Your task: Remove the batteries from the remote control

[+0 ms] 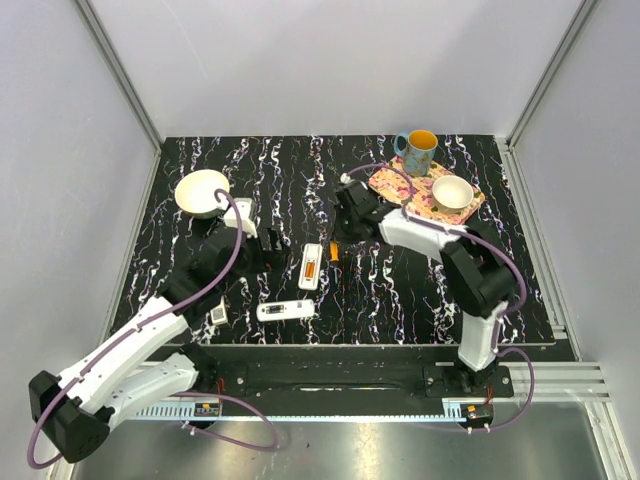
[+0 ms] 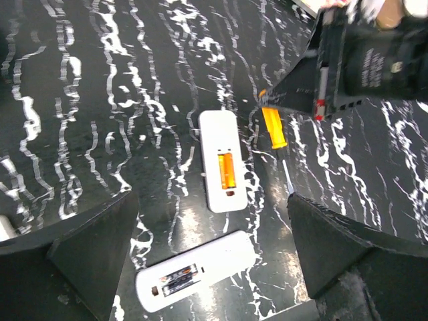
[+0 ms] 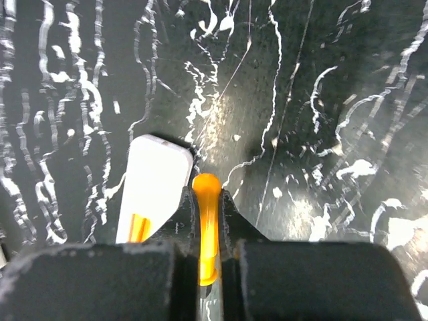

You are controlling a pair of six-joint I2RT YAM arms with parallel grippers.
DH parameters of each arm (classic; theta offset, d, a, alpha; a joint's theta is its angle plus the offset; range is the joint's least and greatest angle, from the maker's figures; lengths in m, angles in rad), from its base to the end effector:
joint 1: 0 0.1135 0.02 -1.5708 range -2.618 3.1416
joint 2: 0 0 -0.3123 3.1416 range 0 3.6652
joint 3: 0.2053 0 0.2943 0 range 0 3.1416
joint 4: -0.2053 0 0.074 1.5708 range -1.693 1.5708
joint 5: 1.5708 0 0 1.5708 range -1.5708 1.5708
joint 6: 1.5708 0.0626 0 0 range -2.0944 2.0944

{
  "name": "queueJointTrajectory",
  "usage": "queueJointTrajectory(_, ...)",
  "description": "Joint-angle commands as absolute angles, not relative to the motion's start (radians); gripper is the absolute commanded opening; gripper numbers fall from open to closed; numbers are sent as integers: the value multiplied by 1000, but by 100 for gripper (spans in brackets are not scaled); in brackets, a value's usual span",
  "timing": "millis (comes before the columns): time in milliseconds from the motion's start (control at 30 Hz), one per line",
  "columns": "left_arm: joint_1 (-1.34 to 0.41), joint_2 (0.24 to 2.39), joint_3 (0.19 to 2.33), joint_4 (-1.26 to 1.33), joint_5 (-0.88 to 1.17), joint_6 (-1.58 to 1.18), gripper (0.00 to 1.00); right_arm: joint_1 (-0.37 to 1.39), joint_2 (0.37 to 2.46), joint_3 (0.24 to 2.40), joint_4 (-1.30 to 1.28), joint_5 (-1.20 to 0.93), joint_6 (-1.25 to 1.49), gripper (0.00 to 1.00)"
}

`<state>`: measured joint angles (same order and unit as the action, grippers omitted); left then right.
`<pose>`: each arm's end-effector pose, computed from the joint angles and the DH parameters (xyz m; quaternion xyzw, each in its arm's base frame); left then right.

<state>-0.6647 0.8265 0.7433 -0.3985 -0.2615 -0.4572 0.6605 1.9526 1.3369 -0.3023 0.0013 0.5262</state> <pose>0.1829 -0.1228 0.3168 0.0207 0.8505 -0.1788 0.4942 0.3864 0.3001 0.1774 -0.0633 0.9451 0.1788 0.2662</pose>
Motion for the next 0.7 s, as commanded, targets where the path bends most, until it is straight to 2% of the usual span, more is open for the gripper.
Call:
queueJointTrajectory(0,-669,900,747,-235,-75,-437,99,655,1703,1238,-125,71,557,0)
queueJointTrajectory(167,-680,1035,791,-66,151,-449,99,591,1452,1002,61,22,644,0)
queueJointTrajectory(300,-724,1162,865,64,242,-442,99,539,1281,807,231,-55,728,0)
queueJointTrajectory(533,-805,1364,992,169,342,-436,97,520,1088,749,233,-48,718,0)
queueJointTrajectory(633,-821,1425,1029,173,344,-439,92,518,1054,741,230,-58,729,0)
queueJointTrajectory(667,-824,1451,1041,176,347,-440,88,517,1048,739,235,-61,733,0)
